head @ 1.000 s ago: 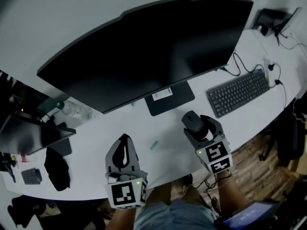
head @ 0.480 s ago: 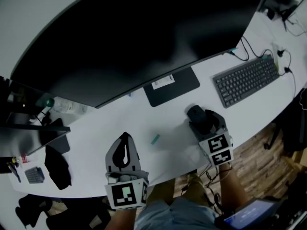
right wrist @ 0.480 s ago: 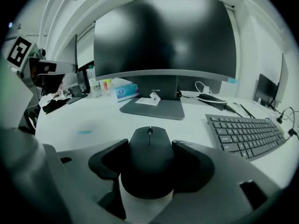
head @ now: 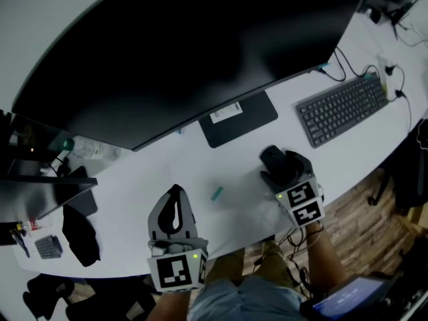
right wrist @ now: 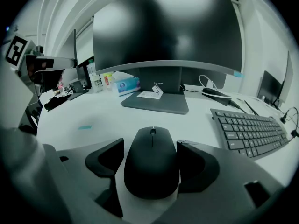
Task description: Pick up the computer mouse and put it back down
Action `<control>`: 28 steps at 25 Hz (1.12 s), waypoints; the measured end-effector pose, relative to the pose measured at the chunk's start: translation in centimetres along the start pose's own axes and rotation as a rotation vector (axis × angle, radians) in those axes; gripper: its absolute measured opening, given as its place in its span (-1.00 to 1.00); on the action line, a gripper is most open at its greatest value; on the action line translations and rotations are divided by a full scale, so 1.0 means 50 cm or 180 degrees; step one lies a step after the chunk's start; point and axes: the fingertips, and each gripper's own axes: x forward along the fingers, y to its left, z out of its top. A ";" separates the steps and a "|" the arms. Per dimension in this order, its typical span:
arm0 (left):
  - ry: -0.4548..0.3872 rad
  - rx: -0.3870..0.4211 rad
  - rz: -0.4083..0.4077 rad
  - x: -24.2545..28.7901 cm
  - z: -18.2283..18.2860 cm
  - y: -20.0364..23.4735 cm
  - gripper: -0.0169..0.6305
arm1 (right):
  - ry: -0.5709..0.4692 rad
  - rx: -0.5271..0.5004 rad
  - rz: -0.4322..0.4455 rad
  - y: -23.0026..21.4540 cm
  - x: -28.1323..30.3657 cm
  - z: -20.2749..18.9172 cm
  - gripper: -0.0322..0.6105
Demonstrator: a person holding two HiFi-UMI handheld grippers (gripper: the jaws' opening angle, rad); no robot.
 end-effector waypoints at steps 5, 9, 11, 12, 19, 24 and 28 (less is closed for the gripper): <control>-0.0110 -0.0067 -0.0028 -0.029 0.024 -0.030 -0.93 | -0.0260 -0.0095 -0.0067 -0.007 -0.056 0.059 0.21; -0.0199 -0.0163 0.0079 -0.066 0.052 -0.049 -0.93 | -0.0582 -0.0193 -0.0138 -0.005 -0.139 0.130 0.12; -0.0359 -0.0149 0.0172 -0.092 0.082 -0.053 -0.93 | -0.0761 -0.0257 -0.0132 0.004 -0.189 0.164 0.06; -0.0446 -0.0137 0.0210 -0.106 0.100 -0.056 -0.93 | -0.0861 -0.0276 -0.0105 0.011 -0.216 0.181 0.03; -0.0881 -0.0200 0.0330 -0.201 0.210 -0.104 -0.93 | -0.1641 -0.0379 0.0029 0.070 -0.387 0.303 -0.59; -0.1116 -0.0273 0.0433 -0.257 0.257 -0.125 -0.93 | -0.2061 -0.0565 0.0060 0.115 -0.473 0.357 -0.85; -0.1262 -0.0279 0.0506 -0.287 0.282 -0.135 -0.93 | -0.2198 -0.0657 0.0088 0.131 -0.506 0.366 -0.85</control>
